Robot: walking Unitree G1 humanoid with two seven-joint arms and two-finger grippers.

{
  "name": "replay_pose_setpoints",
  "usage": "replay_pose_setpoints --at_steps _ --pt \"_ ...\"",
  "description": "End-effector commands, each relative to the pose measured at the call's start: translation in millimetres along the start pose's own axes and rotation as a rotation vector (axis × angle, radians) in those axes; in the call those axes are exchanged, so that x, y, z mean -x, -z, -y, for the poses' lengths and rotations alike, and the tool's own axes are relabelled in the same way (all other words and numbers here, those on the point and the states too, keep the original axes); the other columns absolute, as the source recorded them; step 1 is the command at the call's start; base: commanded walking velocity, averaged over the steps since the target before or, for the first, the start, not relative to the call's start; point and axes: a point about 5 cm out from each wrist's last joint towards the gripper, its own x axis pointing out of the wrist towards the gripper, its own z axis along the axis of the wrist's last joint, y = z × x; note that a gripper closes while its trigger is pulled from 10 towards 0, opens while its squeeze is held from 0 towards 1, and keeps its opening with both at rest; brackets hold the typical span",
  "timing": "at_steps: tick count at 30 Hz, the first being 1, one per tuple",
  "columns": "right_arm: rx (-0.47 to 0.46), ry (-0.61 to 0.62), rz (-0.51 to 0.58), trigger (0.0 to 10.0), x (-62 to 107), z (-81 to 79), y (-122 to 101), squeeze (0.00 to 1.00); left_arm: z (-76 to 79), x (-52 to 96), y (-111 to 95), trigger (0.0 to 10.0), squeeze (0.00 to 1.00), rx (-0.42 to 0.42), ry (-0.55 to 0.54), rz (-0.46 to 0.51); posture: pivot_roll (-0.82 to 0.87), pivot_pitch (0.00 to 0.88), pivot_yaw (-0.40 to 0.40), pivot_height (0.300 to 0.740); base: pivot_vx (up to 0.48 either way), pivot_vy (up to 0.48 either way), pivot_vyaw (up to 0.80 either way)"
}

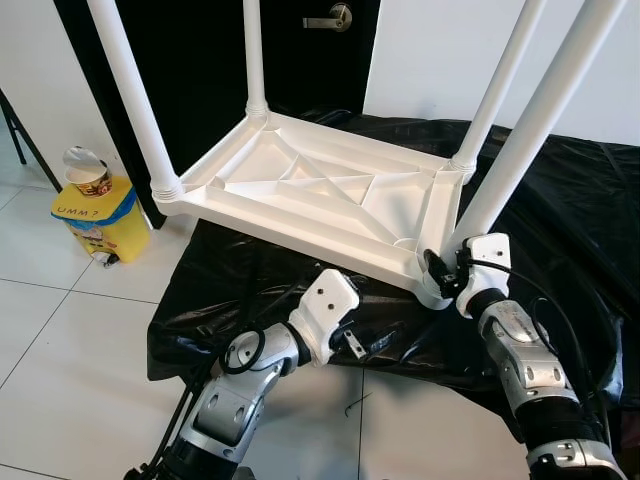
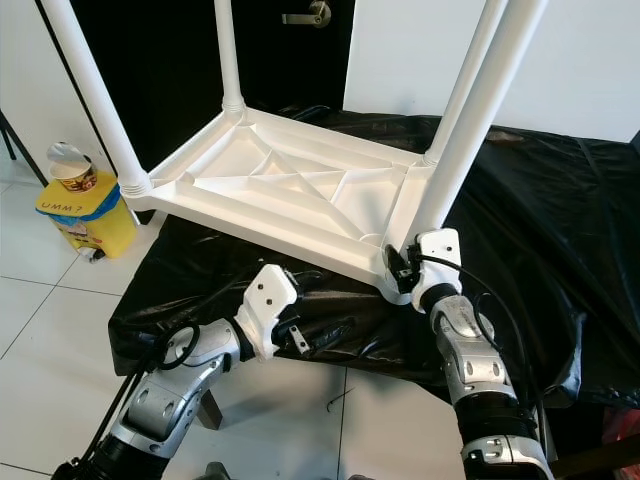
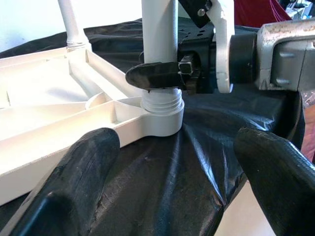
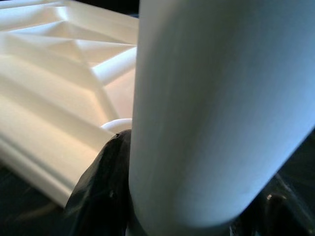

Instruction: Building children table

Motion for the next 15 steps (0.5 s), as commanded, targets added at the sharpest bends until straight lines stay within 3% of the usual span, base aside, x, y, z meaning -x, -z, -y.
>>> replay_pose_setpoints --at_steps 1,4,6,8,10,15 --pt "-0.007 0.148 -0.098 10.0 8.0 14.1 18.4 0.0 0.7 -1.4 -0.4 10.0 0.0 0.006 -0.012 -0.001 0.03 0.03 -0.083 0.74 0.0 0.0 0.0" --pt "-0.045 0.276 -0.099 10.0 11.4 5.7 16.9 0.0 -0.2 -2.2 -1.0 10.0 0.0 0.005 -0.013 0.001 0.04 0.027 -0.087 0.74 0.0 0.0 0.0" --pt "-0.056 0.294 -0.104 10.0 12.6 -0.3 16.7 0.0 -0.4 -2.2 -1.2 10.0 0.0 0.004 -0.015 0.002 0.04 0.027 -0.087 0.74 0.0 0.0 0.0" --pt "-0.063 0.304 -0.107 10.0 13.5 -4.3 16.5 0.0 -0.5 -2.1 -1.2 10.0 0.0 0.003 -0.015 0.002 0.04 0.027 -0.087 0.74 0.0 0.0 0.0" --pt "-0.078 0.249 -0.105 10.0 13.5 -23.4 14.6 0.0 -0.5 -1.7 -1.6 10.0 0.0 0.003 -0.018 0.003 0.04 0.028 -0.089 0.74 0.0 0.0 0.0" --pt "-0.074 0.249 -0.1 10.0 13.6 -27.8 10.5 0.0 -0.9 -0.3 -1.4 10.0 0.0 0.002 -0.023 0.002 0.05 0.026 -0.093 0.74 0.0 0.0 0.0"
